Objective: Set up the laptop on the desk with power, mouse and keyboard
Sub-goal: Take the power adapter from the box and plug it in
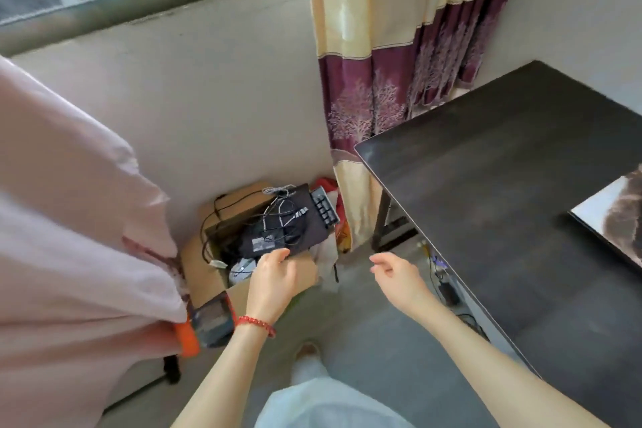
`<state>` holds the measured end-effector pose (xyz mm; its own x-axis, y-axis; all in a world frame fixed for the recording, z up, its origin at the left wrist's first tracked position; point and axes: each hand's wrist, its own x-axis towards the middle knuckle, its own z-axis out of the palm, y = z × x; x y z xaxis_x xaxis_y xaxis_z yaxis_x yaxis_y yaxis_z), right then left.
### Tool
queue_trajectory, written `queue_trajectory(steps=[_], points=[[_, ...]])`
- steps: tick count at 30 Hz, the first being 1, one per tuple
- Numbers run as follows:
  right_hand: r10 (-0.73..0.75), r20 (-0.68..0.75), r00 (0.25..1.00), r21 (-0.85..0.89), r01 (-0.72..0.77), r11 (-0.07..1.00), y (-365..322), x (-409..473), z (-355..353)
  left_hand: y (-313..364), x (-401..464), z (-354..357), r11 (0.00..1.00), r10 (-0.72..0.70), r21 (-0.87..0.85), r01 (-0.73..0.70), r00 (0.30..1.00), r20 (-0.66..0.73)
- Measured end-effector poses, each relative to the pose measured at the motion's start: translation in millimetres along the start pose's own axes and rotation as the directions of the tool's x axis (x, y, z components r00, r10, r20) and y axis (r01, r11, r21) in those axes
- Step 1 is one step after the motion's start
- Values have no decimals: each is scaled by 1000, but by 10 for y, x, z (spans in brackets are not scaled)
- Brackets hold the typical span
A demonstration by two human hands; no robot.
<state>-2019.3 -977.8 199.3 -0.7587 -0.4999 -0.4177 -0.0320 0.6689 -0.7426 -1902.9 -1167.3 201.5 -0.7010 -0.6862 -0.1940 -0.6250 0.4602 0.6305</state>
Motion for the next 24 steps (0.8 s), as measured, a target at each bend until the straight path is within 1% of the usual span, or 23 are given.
queue_trajectory(steps=[4,7,9,11,14,16,17,19,21,22,24], points=[[-50,139,989,-120,67,991,-443,377,575,-621,175,-232,989,-145,-37,144,989,-32],[-87,211,974,-242,139,960,-670,825,1113,-1050,580,-315,984,-179,-5,179,983,-28],[-102,213,972,-305,166,938,-792,1102,1336,-1242,906,-321,987,-146,66,146,989,-15],[-91,193,977,-351,155,923,-872,1589,1610,-1481,1441,-268,981,-110,166,105,994,21],[-71,150,986,-383,124,915,-930,2236,1865,-1717,2180,-70,934,-76,356,37,992,98],[-65,153,986,-408,123,905,-810,2604,2038,-1868,2568,211,911,-57,411,-14,985,160],[-65,154,986,-419,125,899,-755,2709,2081,-1904,2697,321,892,-16,447,-71,982,189],[-25,128,991,-418,76,905,-605,2970,2193,-2004,3042,573,865,52,469,-178,962,269],[5,94,996,-379,31,925,-490,3128,2250,-2037,3296,745,863,100,438,-251,936,339],[19,82,996,-367,13,930,-425,3196,2272,-2045,3400,824,870,109,414,-268,923,368],[51,74,996,-370,-20,929,-312,3283,2303,-2081,3555,945,879,126,390,-274,922,365]])
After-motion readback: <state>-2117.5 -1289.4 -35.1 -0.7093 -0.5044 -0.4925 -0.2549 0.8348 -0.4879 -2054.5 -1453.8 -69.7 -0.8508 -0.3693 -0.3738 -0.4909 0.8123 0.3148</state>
